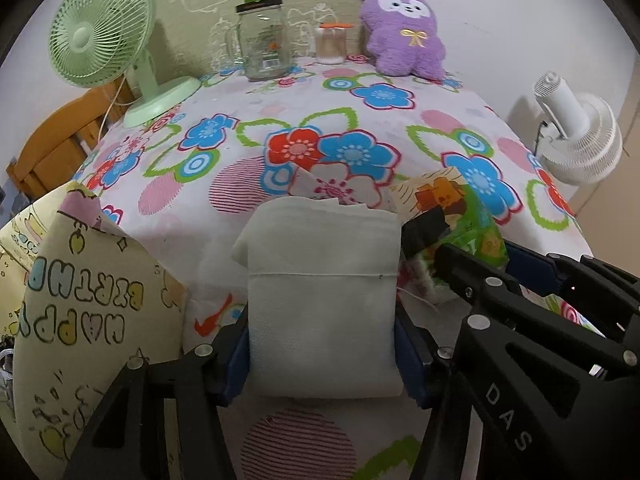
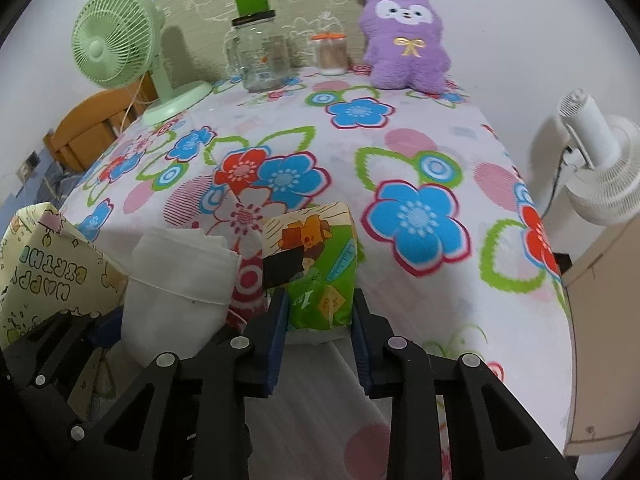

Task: Organize soft objects
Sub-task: 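Carry the white pad with the left tool while the right tool carries the green-white box to the storage box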

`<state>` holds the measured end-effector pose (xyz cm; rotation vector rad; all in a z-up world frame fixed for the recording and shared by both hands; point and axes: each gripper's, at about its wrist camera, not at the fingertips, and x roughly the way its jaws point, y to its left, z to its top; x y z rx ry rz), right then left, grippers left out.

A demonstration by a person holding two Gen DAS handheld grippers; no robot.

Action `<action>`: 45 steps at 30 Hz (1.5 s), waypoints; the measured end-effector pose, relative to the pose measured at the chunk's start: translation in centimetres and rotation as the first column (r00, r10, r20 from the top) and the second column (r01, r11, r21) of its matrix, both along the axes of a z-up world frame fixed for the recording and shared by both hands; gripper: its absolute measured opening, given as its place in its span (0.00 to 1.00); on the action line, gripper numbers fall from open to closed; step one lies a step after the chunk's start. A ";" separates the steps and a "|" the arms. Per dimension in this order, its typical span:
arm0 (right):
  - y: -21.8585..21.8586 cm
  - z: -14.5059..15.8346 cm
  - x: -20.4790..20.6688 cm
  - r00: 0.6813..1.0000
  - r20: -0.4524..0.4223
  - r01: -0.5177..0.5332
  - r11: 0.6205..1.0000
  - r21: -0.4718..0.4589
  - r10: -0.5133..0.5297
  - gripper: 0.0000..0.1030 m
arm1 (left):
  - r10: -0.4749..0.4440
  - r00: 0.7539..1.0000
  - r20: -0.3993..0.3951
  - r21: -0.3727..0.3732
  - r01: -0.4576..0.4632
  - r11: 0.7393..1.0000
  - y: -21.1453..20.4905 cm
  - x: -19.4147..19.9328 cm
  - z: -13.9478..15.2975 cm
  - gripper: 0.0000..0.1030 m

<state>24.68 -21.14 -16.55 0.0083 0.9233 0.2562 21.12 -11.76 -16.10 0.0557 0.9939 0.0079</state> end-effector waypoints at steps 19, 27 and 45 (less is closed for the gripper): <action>-2.3 1.3 -5.4 0.991 0.027 0.128 0.992 0.012 -0.128 0.30 | -0.085 0.996 0.021 0.015 0.085 0.996 -2.1 -4.0 1.4 0.61; -2.6 2.2 -7.5 0.986 0.041 0.163 0.987 0.019 -0.163 0.30 | -0.110 0.993 0.038 0.016 0.110 0.994 -2.3 -5.8 2.3 0.61; -2.2 5.7 -12.2 0.971 0.115 0.207 0.978 0.029 -0.209 0.30 | -0.145 0.985 0.095 -0.004 0.146 0.989 -1.9 -9.7 5.5 0.61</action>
